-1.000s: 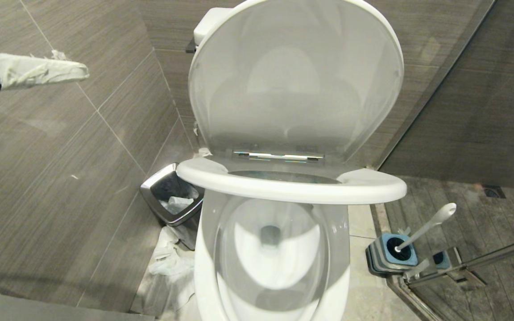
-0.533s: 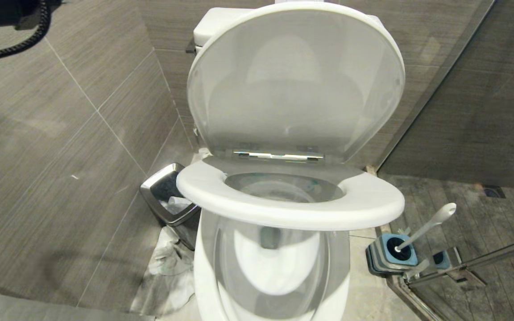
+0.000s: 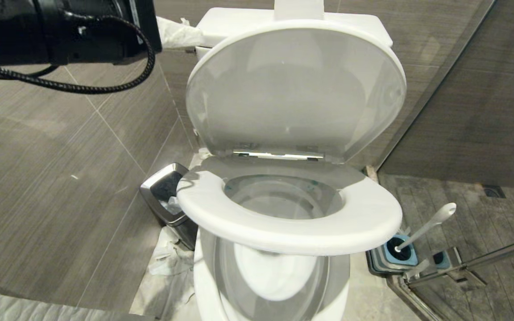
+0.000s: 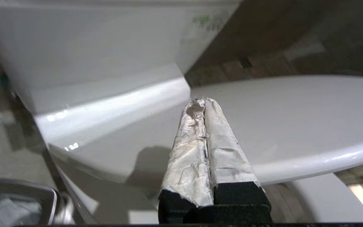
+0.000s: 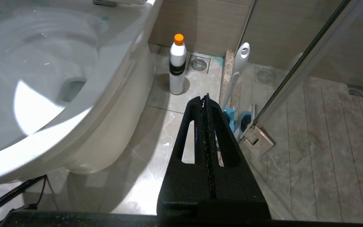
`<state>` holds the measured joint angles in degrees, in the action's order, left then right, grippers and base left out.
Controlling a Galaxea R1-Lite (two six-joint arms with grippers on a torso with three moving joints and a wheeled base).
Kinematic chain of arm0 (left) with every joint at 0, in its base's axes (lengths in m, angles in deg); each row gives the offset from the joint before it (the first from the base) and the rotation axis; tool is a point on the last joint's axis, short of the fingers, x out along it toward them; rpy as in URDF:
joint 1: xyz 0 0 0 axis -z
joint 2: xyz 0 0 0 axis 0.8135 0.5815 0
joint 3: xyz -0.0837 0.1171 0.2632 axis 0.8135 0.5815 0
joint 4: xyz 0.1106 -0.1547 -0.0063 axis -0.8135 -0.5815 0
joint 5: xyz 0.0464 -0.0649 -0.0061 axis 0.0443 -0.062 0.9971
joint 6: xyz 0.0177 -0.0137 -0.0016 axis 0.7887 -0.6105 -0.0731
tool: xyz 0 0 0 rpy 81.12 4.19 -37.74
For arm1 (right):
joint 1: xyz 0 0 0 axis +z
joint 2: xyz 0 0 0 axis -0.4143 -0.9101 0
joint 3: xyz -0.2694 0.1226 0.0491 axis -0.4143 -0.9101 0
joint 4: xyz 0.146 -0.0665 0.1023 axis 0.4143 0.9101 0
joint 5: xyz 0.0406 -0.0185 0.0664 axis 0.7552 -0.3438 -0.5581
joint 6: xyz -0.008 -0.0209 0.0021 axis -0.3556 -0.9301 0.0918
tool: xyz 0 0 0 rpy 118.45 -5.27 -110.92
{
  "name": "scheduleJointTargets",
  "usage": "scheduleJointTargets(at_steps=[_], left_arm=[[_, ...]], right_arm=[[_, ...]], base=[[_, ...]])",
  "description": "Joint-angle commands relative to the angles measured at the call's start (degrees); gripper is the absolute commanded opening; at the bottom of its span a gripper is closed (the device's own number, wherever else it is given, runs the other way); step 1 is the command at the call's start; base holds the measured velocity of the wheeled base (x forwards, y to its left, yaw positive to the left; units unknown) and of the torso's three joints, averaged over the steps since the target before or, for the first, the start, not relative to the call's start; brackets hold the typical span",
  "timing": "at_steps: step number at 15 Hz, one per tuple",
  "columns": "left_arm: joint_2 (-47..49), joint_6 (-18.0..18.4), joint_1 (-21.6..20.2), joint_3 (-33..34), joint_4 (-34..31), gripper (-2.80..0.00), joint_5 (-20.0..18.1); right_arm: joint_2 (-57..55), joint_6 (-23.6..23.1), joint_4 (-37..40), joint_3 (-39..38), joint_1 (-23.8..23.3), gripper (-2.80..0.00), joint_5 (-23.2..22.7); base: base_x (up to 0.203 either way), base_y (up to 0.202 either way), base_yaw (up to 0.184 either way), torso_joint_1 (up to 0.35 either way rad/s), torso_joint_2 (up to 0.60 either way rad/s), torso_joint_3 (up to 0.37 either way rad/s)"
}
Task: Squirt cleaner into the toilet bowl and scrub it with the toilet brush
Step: Close the toilet lid
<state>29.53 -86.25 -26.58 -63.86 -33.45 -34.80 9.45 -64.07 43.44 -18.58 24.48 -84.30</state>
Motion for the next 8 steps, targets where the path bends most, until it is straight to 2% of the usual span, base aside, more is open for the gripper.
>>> scheduleJointTargets(at_steps=[1, 4, 6, 8], left_arm=[[1.05, 0.01, 1.29, 1.07, -5.09, -2.8, -0.28], [-1.06, 0.59, 1.48, 6.57, -16.71, -2.8, -1.48], [-3.25, 0.59, 1.57, 11.77, -20.19, -2.8, -2.97], [-5.64, 0.43, 2.08, 18.35, -21.09, -2.8, -3.68]], right_arm=[[-0.03, -0.05, -0.04, -1.41, 0.0, -2.8, -0.04], [-0.03, -0.05, -0.04, -1.41, 0.0, -2.8, 0.04], [-0.03, -0.05, -0.04, -1.41, 0.0, -2.8, -0.04], [-0.03, -0.05, -0.04, -1.41, 0.0, -2.8, 0.04]], base=[[0.0, 0.0, 0.0, 0.0, 0.0, 0.0], [0.0, 0.0, 0.0, 0.0, 0.0, 0.0], [0.0, 0.0, 0.0, 0.0, 0.0, 0.0], [0.0, 0.0, 0.0, 0.0, 0.0, 0.0]])
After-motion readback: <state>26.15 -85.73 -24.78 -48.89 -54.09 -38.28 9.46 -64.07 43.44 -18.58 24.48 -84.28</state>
